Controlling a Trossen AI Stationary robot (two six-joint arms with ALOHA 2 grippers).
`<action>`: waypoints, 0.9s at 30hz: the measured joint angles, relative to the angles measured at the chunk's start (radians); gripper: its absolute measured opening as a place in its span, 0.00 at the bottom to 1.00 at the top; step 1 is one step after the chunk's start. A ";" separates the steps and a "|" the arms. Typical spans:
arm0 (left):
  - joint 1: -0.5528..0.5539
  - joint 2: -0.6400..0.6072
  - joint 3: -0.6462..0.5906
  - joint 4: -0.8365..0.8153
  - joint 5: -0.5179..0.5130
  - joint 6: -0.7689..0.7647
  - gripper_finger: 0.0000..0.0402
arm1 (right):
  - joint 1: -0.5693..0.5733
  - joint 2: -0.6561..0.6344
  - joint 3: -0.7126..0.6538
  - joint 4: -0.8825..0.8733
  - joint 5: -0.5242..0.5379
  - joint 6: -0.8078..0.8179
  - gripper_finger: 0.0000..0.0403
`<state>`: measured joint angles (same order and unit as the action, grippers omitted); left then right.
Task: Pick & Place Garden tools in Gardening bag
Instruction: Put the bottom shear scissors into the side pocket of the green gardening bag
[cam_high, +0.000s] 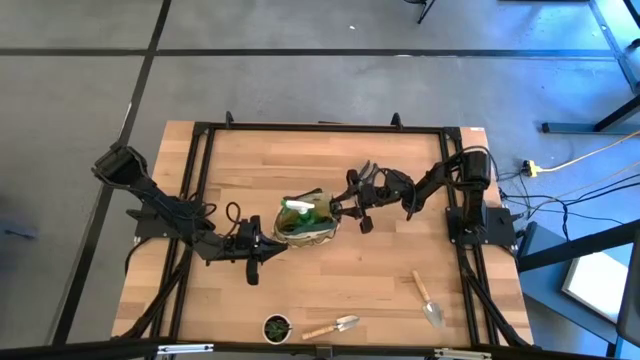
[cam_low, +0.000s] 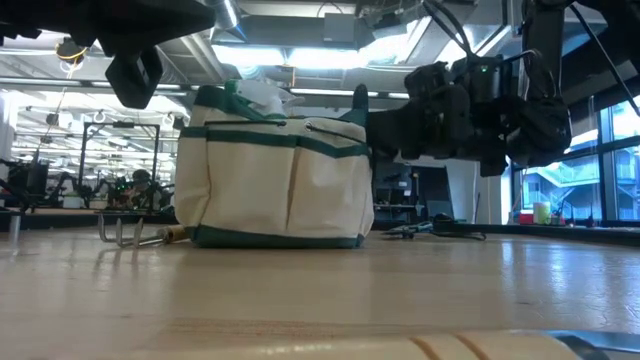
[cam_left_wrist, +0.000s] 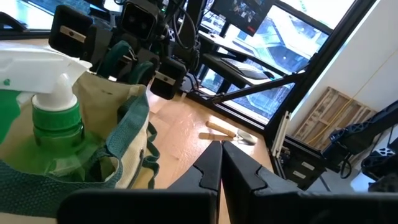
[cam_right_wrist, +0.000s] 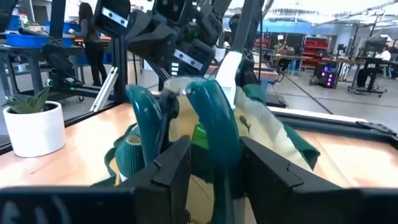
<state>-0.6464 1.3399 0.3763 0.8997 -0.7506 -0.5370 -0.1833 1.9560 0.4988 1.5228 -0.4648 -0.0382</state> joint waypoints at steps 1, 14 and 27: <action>0.000 0.000 0.000 -0.001 0.000 0.000 0.00 | 0.000 0.000 0.000 0.001 0.000 0.000 0.34; 0.000 0.000 0.000 -0.010 0.003 0.000 0.01 | 0.000 -0.051 -0.002 -0.029 0.017 0.021 0.34; 0.000 0.000 0.000 -0.013 0.011 0.008 0.00 | -0.002 -0.063 -0.003 -0.030 0.143 0.057 0.48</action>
<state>-0.6464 1.3396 0.3763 0.8864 -0.7397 -0.5285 -0.1848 1.8927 0.4961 1.4925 -0.3222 0.0185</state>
